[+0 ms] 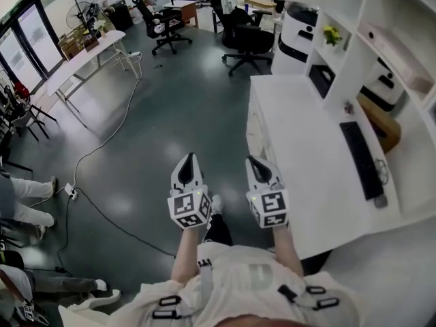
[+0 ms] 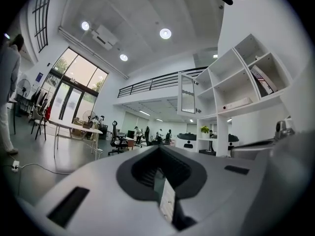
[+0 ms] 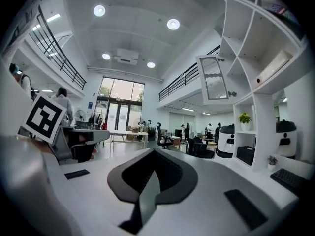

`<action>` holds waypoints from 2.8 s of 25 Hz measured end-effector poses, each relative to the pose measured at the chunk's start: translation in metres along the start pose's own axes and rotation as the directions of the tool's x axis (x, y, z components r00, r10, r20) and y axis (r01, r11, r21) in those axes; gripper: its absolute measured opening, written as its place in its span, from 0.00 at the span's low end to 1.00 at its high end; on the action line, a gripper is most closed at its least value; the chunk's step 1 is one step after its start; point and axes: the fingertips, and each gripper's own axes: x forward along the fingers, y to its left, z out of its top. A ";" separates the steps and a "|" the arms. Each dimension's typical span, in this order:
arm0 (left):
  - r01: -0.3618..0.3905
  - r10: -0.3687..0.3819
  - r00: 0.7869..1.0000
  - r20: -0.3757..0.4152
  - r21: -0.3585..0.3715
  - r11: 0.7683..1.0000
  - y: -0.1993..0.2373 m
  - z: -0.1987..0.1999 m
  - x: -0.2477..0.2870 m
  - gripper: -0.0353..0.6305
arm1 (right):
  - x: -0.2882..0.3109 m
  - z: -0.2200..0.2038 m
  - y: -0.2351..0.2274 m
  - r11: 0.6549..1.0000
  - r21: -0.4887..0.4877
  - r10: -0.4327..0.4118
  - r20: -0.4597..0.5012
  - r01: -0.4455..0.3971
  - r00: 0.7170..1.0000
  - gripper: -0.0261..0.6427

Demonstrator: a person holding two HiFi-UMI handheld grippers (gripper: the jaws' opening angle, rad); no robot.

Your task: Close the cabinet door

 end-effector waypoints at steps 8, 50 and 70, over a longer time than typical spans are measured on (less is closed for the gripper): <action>0.011 -0.011 1.000 -0.020 0.002 1.000 0.055 0.020 0.109 0.06 | 0.116 0.028 -0.033 0.997 0.044 -0.060 0.009 0.060 0.998 0.04; -0.023 0.023 1.000 -0.014 0.026 0.999 0.142 0.051 0.396 0.06 | 0.428 0.057 -0.131 0.999 0.013 -0.034 -0.006 0.034 0.999 0.04; 0.283 -0.283 0.958 -0.051 -0.001 0.959 -0.005 0.036 0.497 0.06 | 0.361 0.053 -0.294 0.905 0.123 -0.407 -0.038 0.408 0.913 0.04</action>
